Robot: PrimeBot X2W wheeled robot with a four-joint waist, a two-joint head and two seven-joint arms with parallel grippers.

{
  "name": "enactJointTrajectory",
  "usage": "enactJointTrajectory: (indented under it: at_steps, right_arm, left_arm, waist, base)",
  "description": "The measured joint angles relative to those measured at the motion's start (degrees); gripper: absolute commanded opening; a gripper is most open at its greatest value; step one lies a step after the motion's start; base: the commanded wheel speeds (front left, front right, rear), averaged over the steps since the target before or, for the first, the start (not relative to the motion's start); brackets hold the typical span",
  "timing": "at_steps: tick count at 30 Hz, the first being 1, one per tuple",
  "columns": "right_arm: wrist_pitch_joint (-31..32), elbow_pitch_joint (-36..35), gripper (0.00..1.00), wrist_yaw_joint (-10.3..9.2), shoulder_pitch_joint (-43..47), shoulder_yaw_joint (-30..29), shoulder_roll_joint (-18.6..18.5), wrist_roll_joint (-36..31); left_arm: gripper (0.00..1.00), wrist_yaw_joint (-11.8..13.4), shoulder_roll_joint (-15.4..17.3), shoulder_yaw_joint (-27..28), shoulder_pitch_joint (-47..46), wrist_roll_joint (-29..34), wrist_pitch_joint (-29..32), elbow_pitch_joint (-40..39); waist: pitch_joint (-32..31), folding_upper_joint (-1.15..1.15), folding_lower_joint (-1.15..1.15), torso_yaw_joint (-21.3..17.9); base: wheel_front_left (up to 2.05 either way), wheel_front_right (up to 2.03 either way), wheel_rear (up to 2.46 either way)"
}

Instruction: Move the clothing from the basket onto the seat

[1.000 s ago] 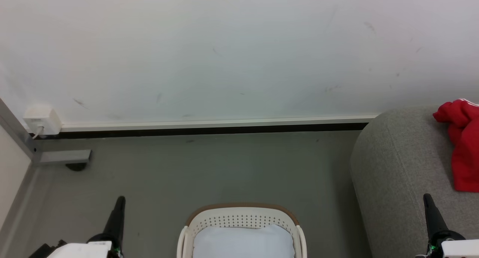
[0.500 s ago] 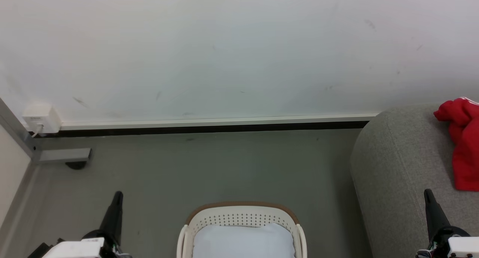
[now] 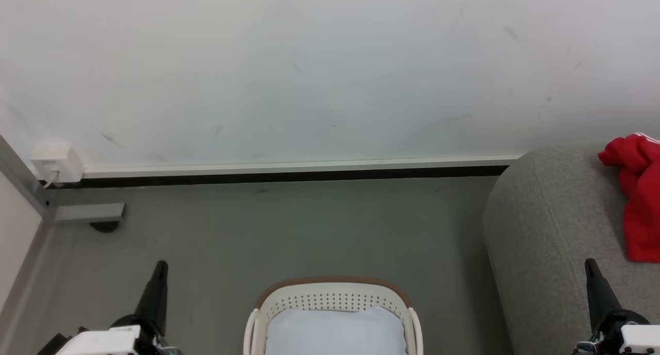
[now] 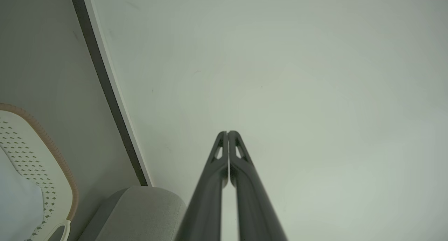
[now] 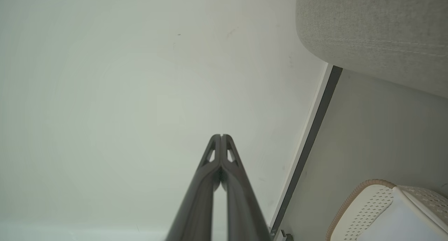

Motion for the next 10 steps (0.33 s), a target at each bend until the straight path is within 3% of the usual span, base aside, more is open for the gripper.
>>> enactJointTrajectory:
  at_steps: [10]
  right_arm:
    - [0.0, 0.0, 0.00, 0.00, 0.0, 0.0, 0.0, 0.0]
  left_arm:
    - [0.00, 0.0, 0.0, 0.0, 0.0, 0.0, 0.0, 0.0]
  waist:
    - [0.0, 0.00, 0.00, 0.0]
  base:
    - [0.00, 0.00, 0.00]
